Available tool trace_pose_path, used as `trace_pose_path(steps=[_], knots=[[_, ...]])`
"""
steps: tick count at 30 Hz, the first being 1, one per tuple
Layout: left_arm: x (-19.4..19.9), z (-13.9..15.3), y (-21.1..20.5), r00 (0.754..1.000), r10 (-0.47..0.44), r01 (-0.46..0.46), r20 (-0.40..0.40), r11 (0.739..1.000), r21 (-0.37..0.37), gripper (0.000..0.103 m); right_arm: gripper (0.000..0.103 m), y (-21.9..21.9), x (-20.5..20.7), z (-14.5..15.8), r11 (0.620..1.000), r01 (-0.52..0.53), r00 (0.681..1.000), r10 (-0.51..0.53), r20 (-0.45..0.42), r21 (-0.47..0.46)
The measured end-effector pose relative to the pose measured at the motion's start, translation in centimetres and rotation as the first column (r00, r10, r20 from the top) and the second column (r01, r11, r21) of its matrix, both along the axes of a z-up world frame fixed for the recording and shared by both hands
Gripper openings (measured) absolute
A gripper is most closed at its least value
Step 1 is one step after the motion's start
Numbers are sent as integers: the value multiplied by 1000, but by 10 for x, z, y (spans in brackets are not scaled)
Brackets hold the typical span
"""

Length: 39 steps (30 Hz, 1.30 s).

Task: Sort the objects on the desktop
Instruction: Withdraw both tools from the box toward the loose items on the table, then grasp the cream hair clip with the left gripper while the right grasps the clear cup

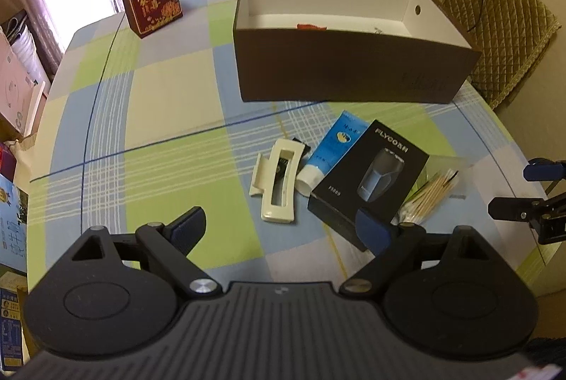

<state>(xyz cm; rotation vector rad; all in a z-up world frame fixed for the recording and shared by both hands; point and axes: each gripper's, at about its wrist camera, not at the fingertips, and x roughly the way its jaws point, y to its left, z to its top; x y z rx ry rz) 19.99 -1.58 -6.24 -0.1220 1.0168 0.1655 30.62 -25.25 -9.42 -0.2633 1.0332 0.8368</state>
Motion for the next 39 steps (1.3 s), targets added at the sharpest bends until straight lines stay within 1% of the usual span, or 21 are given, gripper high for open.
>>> trace_pose_path(steps=[1, 3, 5, 6, 8, 10, 12, 14, 17, 22, 27, 28, 29, 30, 31, 34, 36, 37, 39], knots=[[0, -2, 0, 1000, 2, -2, -3, 1000, -2, 89, 101, 0, 0, -1, 1000, 1, 1000, -1, -2, 4], [0, -4, 1, 1000, 6, -6, -10, 1000, -5, 89, 96, 0, 2, -4, 1000, 1, 1000, -1, 10, 4], [-1, -6, 1, 1000, 10, -10, -12, 1000, -6, 89, 84, 1, 3, -8, 1000, -15, 999, 16, 30, -17], [-1, -7, 2, 1000, 12, -12, -13, 1000, -6, 89, 81, 0, 5, -12, 999, -26, 998, 28, 48, -36], [-1, -9, 3, 1000, 17, -17, -16, 1000, -5, 89, 72, -1, 7, -21, 996, -41, 996, 47, 79, -82], [0, -10, 4, 1000, 25, -25, -17, 1000, -4, 89, 69, -6, 11, -30, 993, -61, 994, 70, 87, -101], [-1, -12, 6, 999, 33, -33, -18, 999, -3, 89, 69, -10, 14, -36, 991, -94, 990, 103, 97, -93], [-1, -14, 7, 999, 38, -38, -19, 999, -4, 89, 69, -12, 14, -41, 982, -171, 975, 181, 129, -85], [1, -18, 10, 999, 36, -36, -24, 999, -6, 89, 69, -10, 14, -44, 943, -318, 926, 331, 183, -98], [7, -25, 11, 999, 33, -33, -35, 999, -5, 89, 69, -1, 18, -51, 860, -486, 828, 510, 233, -156], [11, -33, 13, 997, 44, -45, -58, 999, -9, 89, 69, 15, 23, -68, 776, -585, 727, 631, 272, -238], [12, -34, 13, 997, 46, -47, -61, 999, -5, 89, 69, 18, 25, -71, 763, -597, 712, 646, 276, -248], [12, -34, 13, 997, 48, -49, -63, 999, -4, 89, 66, 20, 27, -73, 754, -606, 701, 657, 277, -252], [13, -35, 13, 997, 50, -51, -65, 999, -6, 89, 63, 21, 29, -74, 749, -614, 698, 662, 274, -248], [13, -36, 14, 996, 52, -53, -66, 999, -7, 89, 55, 22, 31, -75, 749, -619, 700, 663, 264, -238], [14, -37, 17, 996, 63, -63, -66, 998, -8, 89, 53, 22, 38, -74, 770, -603, 731, 638, 242, -208], [15, -38, 20, 996, 67, -68, -65, 998, -9, 89, 52, 20, 44, -73, 805, -563, 772, 593, 229, -187], [16, -39, 21, 996, 68, -69, -66, 998, -10, 89, 49, 18, 48, -73, 827, -531, 798, 561, 221, -185], [19, -41, 23, 996, 59, -60, -68, 998, -11, 89, 49, 15, 57, -74, 875, -451, 850, 481, 213, -177]])
